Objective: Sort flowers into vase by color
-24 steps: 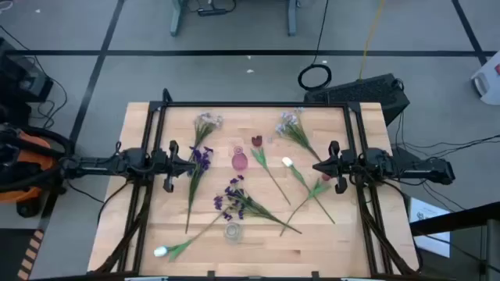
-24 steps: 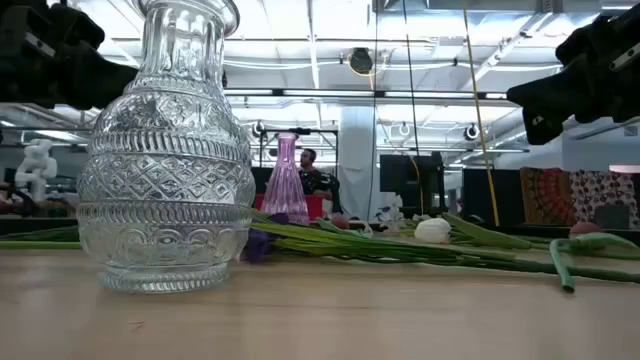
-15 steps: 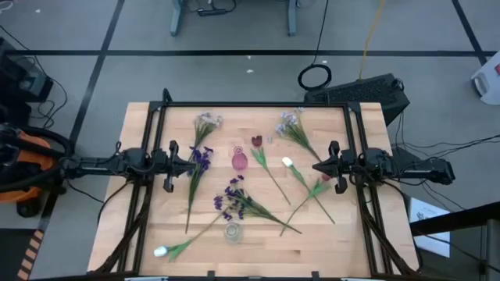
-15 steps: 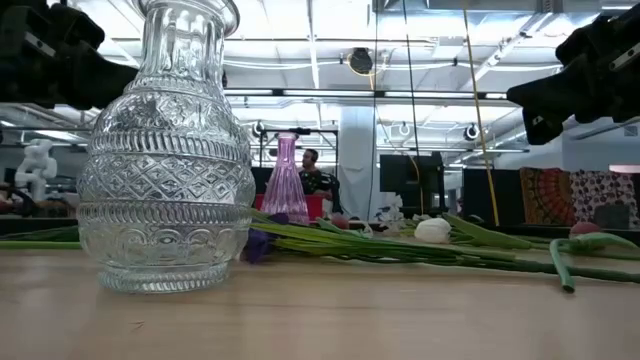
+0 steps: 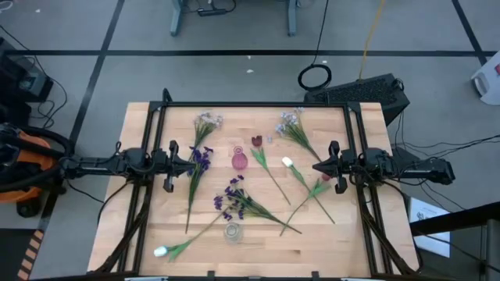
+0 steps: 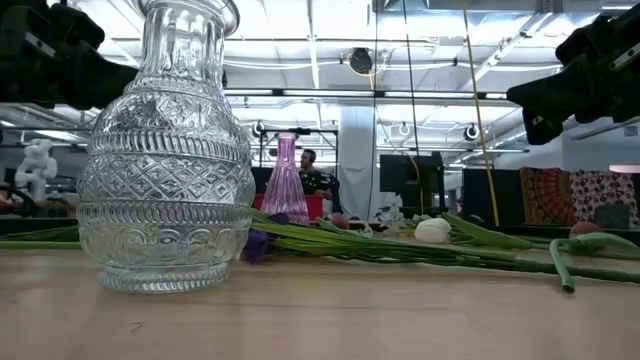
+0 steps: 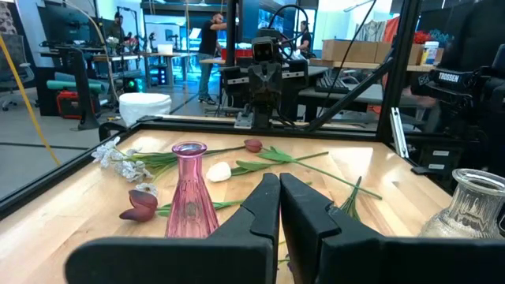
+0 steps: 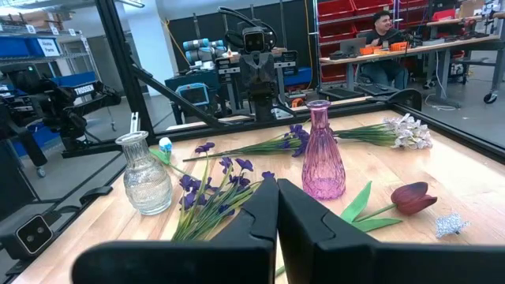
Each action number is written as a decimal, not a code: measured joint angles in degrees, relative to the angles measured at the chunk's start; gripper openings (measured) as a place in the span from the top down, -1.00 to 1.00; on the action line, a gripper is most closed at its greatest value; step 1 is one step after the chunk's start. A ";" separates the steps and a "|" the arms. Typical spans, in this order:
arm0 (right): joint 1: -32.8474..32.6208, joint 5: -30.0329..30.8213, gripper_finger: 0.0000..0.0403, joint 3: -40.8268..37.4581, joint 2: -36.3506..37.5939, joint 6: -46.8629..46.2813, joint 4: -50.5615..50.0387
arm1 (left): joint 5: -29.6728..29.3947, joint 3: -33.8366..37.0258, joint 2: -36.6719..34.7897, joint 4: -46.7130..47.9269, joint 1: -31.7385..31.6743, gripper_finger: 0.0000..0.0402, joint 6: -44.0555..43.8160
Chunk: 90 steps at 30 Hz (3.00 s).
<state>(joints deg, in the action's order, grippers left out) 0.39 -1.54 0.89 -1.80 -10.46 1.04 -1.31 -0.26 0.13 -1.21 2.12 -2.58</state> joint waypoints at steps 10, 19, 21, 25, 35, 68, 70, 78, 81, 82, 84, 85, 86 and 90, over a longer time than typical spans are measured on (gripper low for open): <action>0.02 -0.02 1.00 0.00 0.00 0.02 -0.02 | -0.01 -0.01 -0.01 0.00 -0.01 0.90 -0.01; 0.00 -0.02 1.00 -0.02 0.00 0.02 0.00 | 0.01 -0.01 0.00 0.00 0.01 0.90 0.01; 0.00 0.00 1.00 0.00 0.00 0.02 0.00 | 0.00 0.01 -0.01 0.00 0.00 0.90 0.00; 0.01 0.00 1.00 -0.01 0.00 0.02 -0.01 | 0.01 0.00 0.01 0.00 0.01 0.90 0.00; 0.01 0.55 1.00 -0.07 -0.02 0.56 2.06 | 0.01 0.00 0.00 0.00 -0.01 0.90 0.00; -3.55 16.59 1.00 65.76 -82.33 -2.80 -32.53 | 0.01 -0.01 -0.01 0.00 -0.01 0.90 0.01; -4.18 16.49 1.00 71.81 -87.94 -5.74 -38.98 | 0.00 0.01 -0.01 0.00 0.00 0.90 0.01; -6.78 14.53 0.90 85.16 -101.37 -15.56 -53.60 | 0.01 0.01 0.01 0.00 -0.01 0.90 -0.01; -7.39 10.43 0.77 85.66 -103.41 -18.89 -53.69 | 0.00 0.01 -0.01 0.00 0.00 0.90 0.00; -7.71 9.39 0.71 85.66 -103.86 -19.85 -53.72 | 0.01 0.00 -0.01 0.00 -0.01 0.90 0.01; -8.26 7.59 0.59 85.70 -104.87 -20.92 -53.72 | 0.01 -0.01 -0.01 0.00 -0.01 0.90 0.01; -8.66 7.13 0.52 85.70 -105.29 -21.10 -53.74 | 0.01 0.01 -0.01 0.00 -0.01 0.90 0.01; -9.19 6.70 0.46 85.70 -105.71 -21.48 -53.81 | 0.01 -0.01 0.01 0.00 -0.01 0.90 0.01; -11.85 4.14 0.21 85.71 -107.15 -23.55 -51.94 | 0.01 0.01 -0.01 0.00 -0.01 0.90 0.01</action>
<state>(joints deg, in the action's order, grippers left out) -11.47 2.60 86.59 -108.95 -34.01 -50.90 -1.30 -0.25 0.12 -1.21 2.11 -2.57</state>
